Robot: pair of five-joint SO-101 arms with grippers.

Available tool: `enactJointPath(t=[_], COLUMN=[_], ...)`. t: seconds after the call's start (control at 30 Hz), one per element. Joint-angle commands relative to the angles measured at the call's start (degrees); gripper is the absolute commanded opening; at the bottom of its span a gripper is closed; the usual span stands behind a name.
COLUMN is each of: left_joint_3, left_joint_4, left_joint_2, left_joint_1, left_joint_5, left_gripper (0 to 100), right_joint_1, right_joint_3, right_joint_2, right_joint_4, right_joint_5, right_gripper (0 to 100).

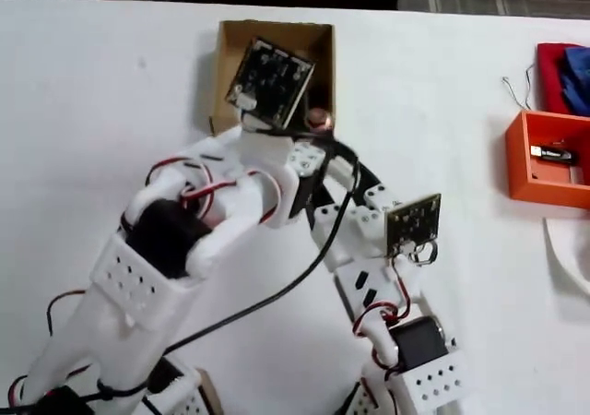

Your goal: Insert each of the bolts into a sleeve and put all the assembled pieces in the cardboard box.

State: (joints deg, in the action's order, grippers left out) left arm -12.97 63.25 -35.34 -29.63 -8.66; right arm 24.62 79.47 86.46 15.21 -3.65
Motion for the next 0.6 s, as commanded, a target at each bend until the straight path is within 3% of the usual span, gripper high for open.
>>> enactJointPath(t=[0.0,0.23,0.4,0.57], left_joint_3=[-1.63,-1.54,-0.04,7.87], left_joint_4=[0.09,1.76,2.9,11.16], left_joint_2=[-2.64,-3.87,-3.96,-3.96], left_joint_1=[1.85,2.02,2.02,4.92], left_joint_5=[0.18,0.44,4.48,15.12], left_gripper=[13,13,13,8], right_joint_1=[-0.92,-0.84,-1.1,-2.24], right_joint_3=[-3.6,-3.43,-3.25,-5.63], right_joint_2=[0.04,0.04,-0.04,-0.04], right_joint_4=[-0.13,-0.04,0.48,3.03], right_joint_5=[-0.35,-0.26,-0.18,-0.09], right_gripper=[2.2,2.2,2.2,2.2])
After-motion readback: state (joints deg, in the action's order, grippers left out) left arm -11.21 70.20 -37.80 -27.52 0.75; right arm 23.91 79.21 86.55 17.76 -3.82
